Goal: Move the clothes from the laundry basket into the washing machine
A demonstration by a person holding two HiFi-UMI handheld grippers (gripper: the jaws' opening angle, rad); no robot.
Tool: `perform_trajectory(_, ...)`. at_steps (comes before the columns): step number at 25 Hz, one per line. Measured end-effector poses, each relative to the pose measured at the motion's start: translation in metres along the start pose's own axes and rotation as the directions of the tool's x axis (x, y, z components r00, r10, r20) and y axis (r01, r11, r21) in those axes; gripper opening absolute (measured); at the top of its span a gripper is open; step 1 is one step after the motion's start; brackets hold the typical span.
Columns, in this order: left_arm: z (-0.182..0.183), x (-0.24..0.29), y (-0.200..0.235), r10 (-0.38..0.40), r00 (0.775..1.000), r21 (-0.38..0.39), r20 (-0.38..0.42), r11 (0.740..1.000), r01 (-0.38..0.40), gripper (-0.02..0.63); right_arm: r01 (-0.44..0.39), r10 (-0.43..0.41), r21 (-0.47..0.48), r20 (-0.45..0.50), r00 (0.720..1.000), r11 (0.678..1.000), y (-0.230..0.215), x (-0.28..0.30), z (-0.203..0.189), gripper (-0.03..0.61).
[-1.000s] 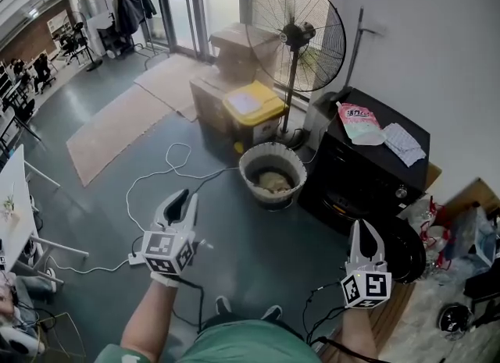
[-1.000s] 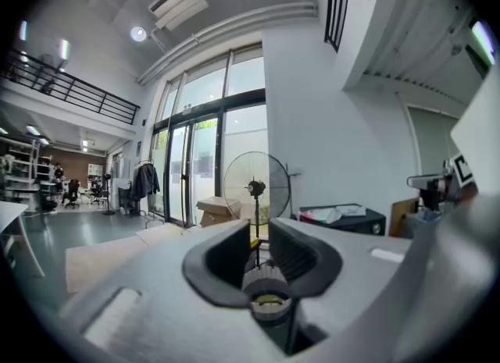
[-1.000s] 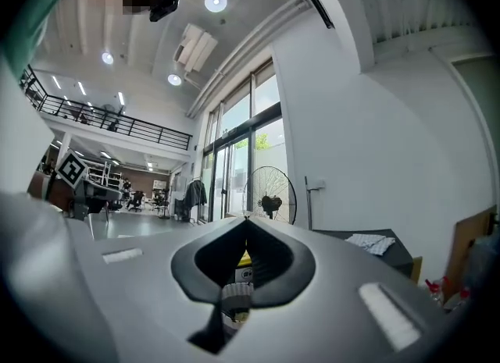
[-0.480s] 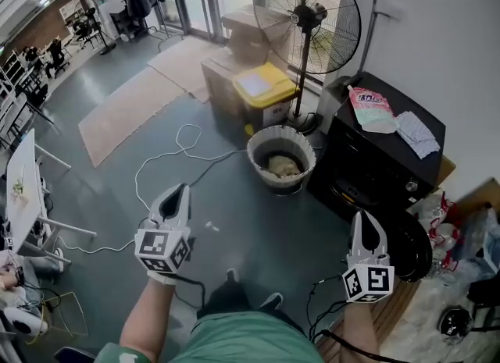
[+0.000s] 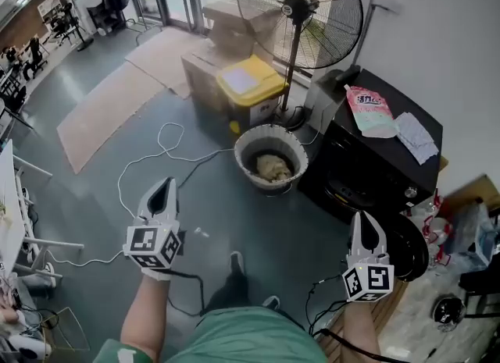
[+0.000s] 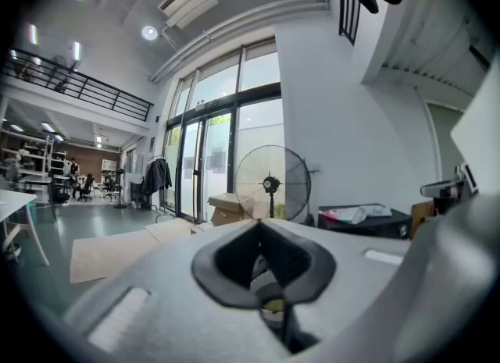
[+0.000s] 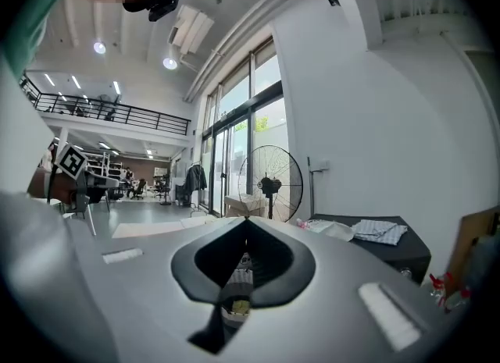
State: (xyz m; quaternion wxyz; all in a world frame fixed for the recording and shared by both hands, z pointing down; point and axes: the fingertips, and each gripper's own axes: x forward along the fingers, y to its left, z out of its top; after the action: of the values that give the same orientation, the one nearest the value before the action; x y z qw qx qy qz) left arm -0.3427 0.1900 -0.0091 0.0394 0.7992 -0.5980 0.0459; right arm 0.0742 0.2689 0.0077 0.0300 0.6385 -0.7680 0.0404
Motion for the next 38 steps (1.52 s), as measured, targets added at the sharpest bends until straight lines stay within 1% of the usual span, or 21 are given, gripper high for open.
perform_trajectory(4, 0.002, 0.055, 0.04, -0.035, 0.999, -0.011, -0.004, 0.999, 0.035, -0.002, 0.023, -0.024, -0.026, -0.017, 1.0, 0.999, 0.012, 0.05, 0.009, 0.002)
perform_trajectory(6, 0.003, 0.08, 0.06, -0.053, 0.999, -0.013, -0.003, 0.999, 0.053, -0.002, 0.051, -0.052, -0.025, -0.015, 0.999, 0.998, 0.017, 0.073, 0.014, 0.002)
perform_trajectory(8, 0.006, 0.099, 0.074, -0.076, 0.997, -0.015, 0.016, 0.997, 0.076, -0.002, 0.088, -0.088, -0.03, 0.007, 0.996, 0.996, 0.02, 0.092, 0.02, 0.003)
perform_trajectory(9, 0.008, 0.108, 0.08, -0.088, 0.996, -0.01, 0.025, 0.996, 0.089, 0.004, 0.103, -0.103, -0.033, 0.01, 0.995, 0.994, 0.02, 0.102, 0.022, 0.029)
perform_trajectory(10, 0.008, 0.117, 0.084, -0.1, 0.995, -0.003, 0.028, 0.995, 0.1, 0.038, 0.116, -0.116, -0.031, 0.004, 0.993, 0.993, 0.02, 0.111, 0.023, 0.085)
perform_trajectory(11, 0.008, 0.125, 0.088, -0.111, 0.994, 0.002, 0.025, 0.994, 0.111, 0.058, 0.126, -0.126, -0.025, -0.007, 0.992, 0.992, 0.02, 0.12, 0.022, 0.11)
perform_trajectory(12, 0.006, 0.132, 0.092, -0.12, 0.993, 0.005, 0.019, 0.993, 0.119, 0.092, 0.133, -0.134, -0.018, -0.018, 0.991, 0.991, 0.021, 0.128, 0.02, 0.139)
perform_trajectory(14, 0.001, 0.141, 0.1, -0.126, 0.992, 0.005, 0.006, 0.992, 0.126, 0.14, 0.142, -0.142, -0.009, -0.037, 0.989, 0.99, 0.024, 0.142, 0.017, 0.176)
perform_trajectory(16, -0.002, 0.147, 0.109, -0.123, 0.992, 0.001, 0.0, 0.992, 0.123, 0.159, 0.143, -0.143, -0.009, -0.046, 0.989, 0.99, 0.027, 0.152, 0.016, 0.211)
perform_trajectory(20, -0.006, 0.156, 0.12, -0.108, 0.994, -0.014, -0.012, 0.994, 0.108, 0.173, 0.123, -0.124, -0.021, -0.051, 0.991, 0.992, 0.029, 0.171, 0.019, 0.219)
perform_trajectory(23, -0.009, 0.164, 0.119, -0.1, 0.995, -0.02, -0.027, 0.995, 0.099, 0.175, 0.107, -0.107, -0.012, -0.06, 0.992, 0.994, 0.024, 0.184, 0.013, 0.218)
perform_trajectory(27, -0.012, 0.184, 0.114, -0.082, 0.996, 0.003, -0.042, 0.997, 0.082, 0.175, 0.075, -0.073, 0.021, -0.068, 0.995, 0.997, 0.012, 0.21, -0.005, 0.218)
perform_trajectory(31, -0.01, 0.212, 0.104, -0.051, 0.996, 0.026, -0.067, 0.998, 0.053, 0.173, 0.041, -0.036, 0.054, -0.078, 0.996, 0.998, -0.011, 0.244, -0.02, 0.218)
perform_trajectory(34, -0.011, 0.243, 0.09, -0.025, 0.996, 0.024, -0.085, 0.999, 0.027, 0.174, 0.001, 0.006, 0.075, -0.094, 0.996, 0.997, -0.032, 0.277, -0.032, 0.218)
perform_trajectory(38, -0.011, 0.285, 0.064, -0.014, 0.995, 0.017, -0.095, 1.0, 0.016, 0.173, -0.083, 0.092, 0.076, -0.127, 0.988, 0.994, -0.045, 0.318, -0.049, 0.218)
